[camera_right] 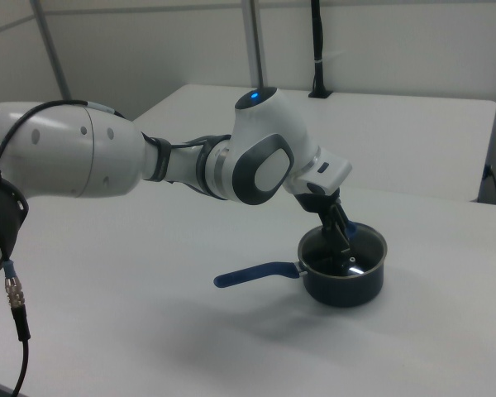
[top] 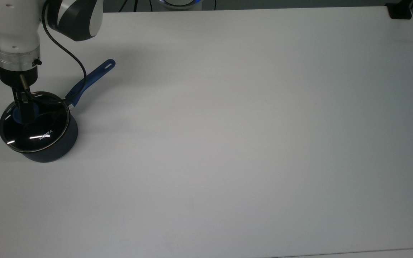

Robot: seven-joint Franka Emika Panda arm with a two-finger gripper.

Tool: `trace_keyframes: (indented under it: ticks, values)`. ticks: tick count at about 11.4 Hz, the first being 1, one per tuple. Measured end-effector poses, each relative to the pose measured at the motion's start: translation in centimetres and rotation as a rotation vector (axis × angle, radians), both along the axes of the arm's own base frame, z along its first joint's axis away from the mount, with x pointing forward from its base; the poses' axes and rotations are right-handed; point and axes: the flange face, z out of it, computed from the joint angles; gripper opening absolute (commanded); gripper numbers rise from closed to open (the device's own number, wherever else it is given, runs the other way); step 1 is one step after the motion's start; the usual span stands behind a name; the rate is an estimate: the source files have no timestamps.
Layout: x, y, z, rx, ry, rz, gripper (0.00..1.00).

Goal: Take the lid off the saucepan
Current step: 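Close the gripper on the blue knob of the glass lid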

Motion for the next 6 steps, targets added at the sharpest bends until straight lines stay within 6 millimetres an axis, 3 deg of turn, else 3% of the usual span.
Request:
trace_keyframes:
  ticks: [6]
  values:
    - [0.55,0.33,-0.96,-0.026,-0.001,0.012,1.0]
